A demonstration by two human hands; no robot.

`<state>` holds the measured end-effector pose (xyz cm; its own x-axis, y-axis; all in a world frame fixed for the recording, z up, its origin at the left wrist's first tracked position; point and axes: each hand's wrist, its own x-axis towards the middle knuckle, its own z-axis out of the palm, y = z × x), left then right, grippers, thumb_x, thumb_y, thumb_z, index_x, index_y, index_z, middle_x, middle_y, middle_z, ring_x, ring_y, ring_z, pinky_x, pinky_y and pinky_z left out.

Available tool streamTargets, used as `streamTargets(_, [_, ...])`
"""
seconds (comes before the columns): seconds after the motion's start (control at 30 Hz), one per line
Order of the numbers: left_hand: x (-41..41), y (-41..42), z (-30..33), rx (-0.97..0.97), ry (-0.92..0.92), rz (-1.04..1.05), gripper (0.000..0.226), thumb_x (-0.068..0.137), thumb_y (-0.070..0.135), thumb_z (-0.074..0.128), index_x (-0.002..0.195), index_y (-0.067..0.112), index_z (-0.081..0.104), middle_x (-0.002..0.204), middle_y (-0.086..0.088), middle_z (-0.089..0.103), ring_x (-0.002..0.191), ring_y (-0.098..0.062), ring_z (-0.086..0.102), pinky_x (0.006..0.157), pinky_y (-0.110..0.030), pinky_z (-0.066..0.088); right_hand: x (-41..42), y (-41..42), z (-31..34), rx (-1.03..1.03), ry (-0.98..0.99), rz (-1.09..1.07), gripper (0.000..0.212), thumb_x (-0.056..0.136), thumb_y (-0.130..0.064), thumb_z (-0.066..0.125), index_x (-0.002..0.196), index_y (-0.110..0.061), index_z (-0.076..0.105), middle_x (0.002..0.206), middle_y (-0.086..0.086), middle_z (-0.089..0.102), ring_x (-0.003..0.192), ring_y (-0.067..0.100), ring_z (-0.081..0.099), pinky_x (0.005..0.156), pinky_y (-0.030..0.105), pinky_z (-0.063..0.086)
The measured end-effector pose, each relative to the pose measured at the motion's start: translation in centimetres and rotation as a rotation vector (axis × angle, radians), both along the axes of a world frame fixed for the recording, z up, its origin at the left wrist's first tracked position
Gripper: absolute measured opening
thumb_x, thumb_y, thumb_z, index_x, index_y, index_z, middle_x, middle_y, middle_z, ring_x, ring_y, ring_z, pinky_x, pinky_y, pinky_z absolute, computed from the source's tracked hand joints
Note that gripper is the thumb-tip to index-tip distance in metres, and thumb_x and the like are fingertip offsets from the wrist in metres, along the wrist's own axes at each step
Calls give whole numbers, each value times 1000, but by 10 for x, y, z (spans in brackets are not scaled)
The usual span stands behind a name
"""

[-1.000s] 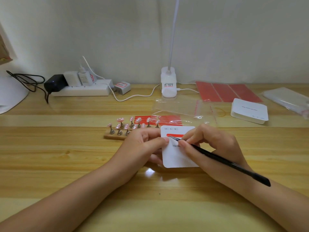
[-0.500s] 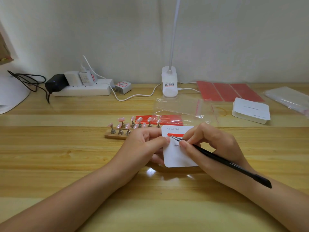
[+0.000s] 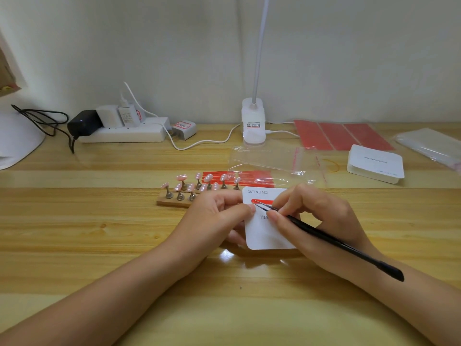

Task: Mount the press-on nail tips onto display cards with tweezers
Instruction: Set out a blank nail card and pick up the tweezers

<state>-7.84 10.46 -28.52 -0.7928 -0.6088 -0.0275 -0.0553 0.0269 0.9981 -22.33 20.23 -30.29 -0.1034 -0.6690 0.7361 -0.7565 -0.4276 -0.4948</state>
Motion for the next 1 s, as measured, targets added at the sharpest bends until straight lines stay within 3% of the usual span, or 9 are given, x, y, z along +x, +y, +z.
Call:
streamTargets(0.3, [0,0,0,-8,-6,1,24,89,0,49,90,12,70,87,-15,72,72,-24,67,52,-25,55,-1,-3,-2,-14,27,7,18,80,-8,64,65,-7,53,69,7,63,61,1,50,58,8,41])
streamTargets(0.4, [0,0,0,-14,-12,-1,23,90,1,49,92,12,70,88,-14,72,73,-24,68,53,-25,55,-1,-3,-2,-12,13,12,21,82,-11,67,67,-10,52,70,5,63,60,5,53,55,12,44])
streamTargets(0.57, [0,0,0,-7,-10,-1,25,90,1,49,89,15,70,82,-7,73,71,-20,68,52,-24,55,1,-1,-1,12,-17,19,17,83,-15,57,68,-9,51,72,4,63,64,12,57,55,26,49])
streamTargets(0.77, [0,0,-1,-10,-22,14,25,90,2,50,93,17,70,85,-8,74,72,-23,69,50,-21,52,-1,0,5,48,-138,-32,24,83,-11,59,75,-27,43,78,-3,60,77,10,61,59,33,52])
streamTargets(0.9, [0,0,-1,-7,-10,15,25,90,1,50,92,15,70,85,-11,73,71,-22,68,52,-24,55,0,-1,2,-7,-14,25,17,83,-14,61,69,-9,52,69,8,60,67,5,55,55,22,48])
streamTargets(1.0, [-1,1,-1,-14,-8,11,26,90,1,49,91,15,70,84,-9,73,71,-20,68,54,-26,55,-1,-3,0,-14,42,41,20,83,-14,59,66,-4,52,69,4,59,65,-1,49,55,14,42])
